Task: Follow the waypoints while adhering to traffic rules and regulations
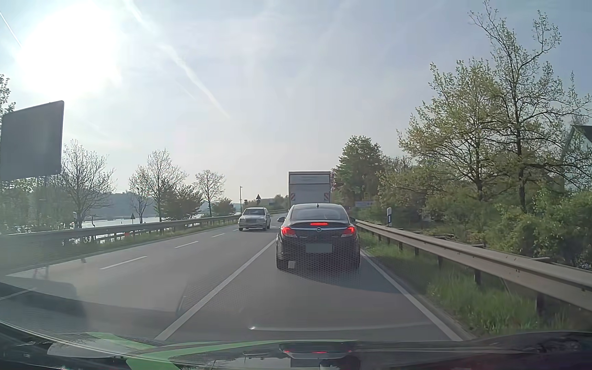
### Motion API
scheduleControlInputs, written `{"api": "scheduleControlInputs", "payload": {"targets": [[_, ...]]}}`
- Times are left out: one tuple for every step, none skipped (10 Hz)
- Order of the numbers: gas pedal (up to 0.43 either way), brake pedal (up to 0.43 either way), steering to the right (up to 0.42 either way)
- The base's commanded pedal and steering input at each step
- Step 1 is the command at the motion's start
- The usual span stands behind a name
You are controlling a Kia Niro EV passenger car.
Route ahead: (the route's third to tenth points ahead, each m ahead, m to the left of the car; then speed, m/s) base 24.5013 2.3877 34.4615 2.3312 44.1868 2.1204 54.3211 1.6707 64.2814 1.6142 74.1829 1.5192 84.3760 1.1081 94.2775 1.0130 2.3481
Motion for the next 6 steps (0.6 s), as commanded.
{"api": "scheduleControlInputs", "payload": {"targets": [[0.000,0.000,0.000],[0.000,0.061,-0.001],[0.000,0.091,-0.001],[0.000,0.116,0.000],[0.000,0.134,-0.001],[0.000,0.146,-0.001]]}}
